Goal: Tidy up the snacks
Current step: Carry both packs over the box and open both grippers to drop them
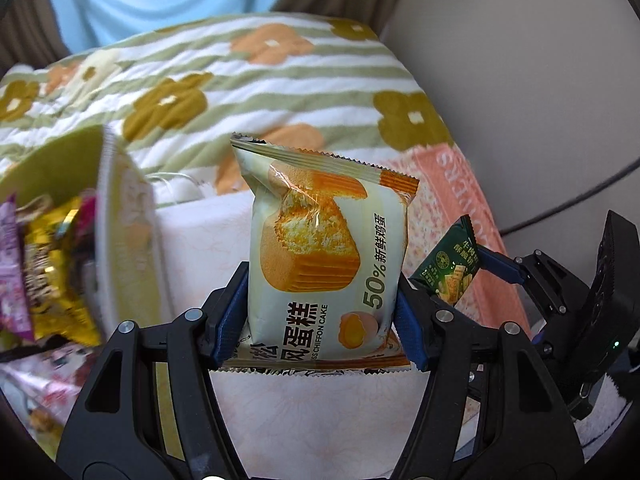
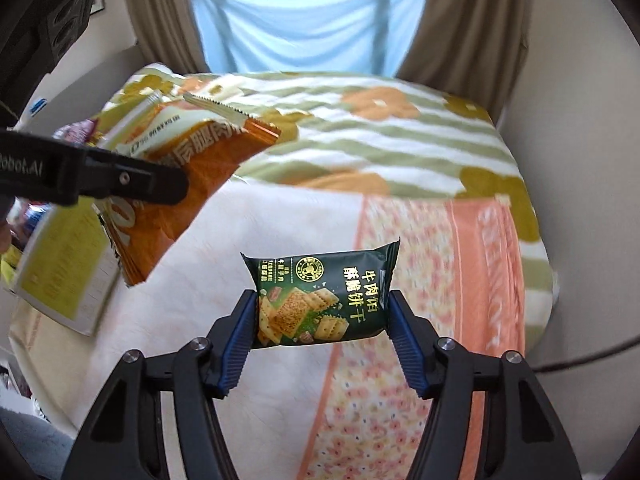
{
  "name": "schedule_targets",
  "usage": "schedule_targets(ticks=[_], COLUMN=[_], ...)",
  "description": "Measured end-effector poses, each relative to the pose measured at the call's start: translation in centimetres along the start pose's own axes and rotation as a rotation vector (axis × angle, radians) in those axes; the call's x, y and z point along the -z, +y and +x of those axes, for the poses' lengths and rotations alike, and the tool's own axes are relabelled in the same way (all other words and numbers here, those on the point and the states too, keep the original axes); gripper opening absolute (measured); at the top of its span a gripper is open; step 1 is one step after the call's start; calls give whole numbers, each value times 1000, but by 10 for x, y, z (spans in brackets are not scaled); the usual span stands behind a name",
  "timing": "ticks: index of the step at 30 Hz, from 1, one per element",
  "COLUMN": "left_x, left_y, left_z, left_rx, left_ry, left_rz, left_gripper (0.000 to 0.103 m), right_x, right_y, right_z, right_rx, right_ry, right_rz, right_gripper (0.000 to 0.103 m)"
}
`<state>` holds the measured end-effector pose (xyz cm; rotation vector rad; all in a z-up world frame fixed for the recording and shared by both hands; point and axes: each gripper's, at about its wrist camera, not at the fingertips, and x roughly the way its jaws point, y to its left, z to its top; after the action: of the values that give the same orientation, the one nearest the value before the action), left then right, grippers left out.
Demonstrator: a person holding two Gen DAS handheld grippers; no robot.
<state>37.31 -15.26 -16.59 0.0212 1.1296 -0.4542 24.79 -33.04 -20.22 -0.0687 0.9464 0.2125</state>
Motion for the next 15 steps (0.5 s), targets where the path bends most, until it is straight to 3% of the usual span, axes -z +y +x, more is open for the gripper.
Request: schedule_targets(ticks=[8, 15], left_x=[5, 29], left_y=[67, 145], left_z=[-100, -151], left_rx=[-119, -177], left_ry=[-157, -219], left_rz=[-142, -220], left_gripper=[62, 62], right_x=[-72, -121], right_y=[58, 127], right_z=[-42, -53], right_rx=[-134, -231], right_ry=[-138, -171], right_rz=[-158, -210], right_gripper=[59, 59])
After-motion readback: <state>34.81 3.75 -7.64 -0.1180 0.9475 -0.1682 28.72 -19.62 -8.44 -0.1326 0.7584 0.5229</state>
